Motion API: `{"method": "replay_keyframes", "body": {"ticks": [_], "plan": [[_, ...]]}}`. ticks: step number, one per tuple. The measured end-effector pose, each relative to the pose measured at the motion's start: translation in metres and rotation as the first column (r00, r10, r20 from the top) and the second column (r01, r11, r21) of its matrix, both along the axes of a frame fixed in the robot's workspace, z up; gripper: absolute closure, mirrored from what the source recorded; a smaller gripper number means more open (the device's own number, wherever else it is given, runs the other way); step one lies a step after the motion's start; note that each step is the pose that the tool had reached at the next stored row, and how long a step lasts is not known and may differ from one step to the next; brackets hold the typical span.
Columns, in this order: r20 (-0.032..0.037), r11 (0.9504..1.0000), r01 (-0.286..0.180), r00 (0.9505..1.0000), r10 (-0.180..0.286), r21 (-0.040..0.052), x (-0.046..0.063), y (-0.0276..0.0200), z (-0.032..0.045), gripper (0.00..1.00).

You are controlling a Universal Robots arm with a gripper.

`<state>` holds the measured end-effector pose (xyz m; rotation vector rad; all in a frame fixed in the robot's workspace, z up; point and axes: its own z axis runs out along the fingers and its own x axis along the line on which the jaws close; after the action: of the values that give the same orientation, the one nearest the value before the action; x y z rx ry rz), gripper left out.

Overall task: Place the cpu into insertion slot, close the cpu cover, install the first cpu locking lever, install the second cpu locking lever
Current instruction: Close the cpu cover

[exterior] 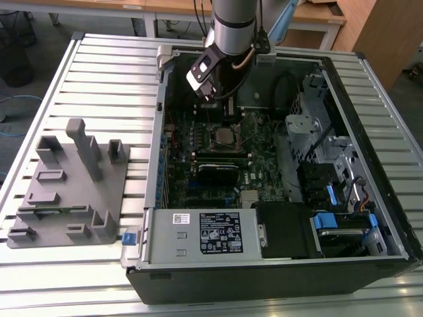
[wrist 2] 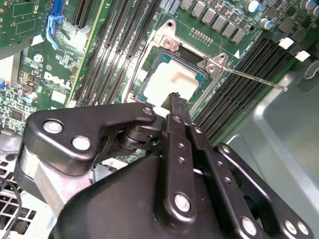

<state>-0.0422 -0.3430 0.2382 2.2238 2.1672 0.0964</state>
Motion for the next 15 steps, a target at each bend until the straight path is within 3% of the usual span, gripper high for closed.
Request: {"method": "replay_keyframes", "body": {"ticks": [6, 15], "plan": [[-0.0002, 1.0000, 0.000, 1.0000, 0.000, -0.0004, 0.000, -0.0001, 0.0016, 0.90], [0.0000, 1.0000, 0.000, 1.0000, 0.000, -0.0001, 0.000, 0.0000, 0.0121, 0.90]]}}
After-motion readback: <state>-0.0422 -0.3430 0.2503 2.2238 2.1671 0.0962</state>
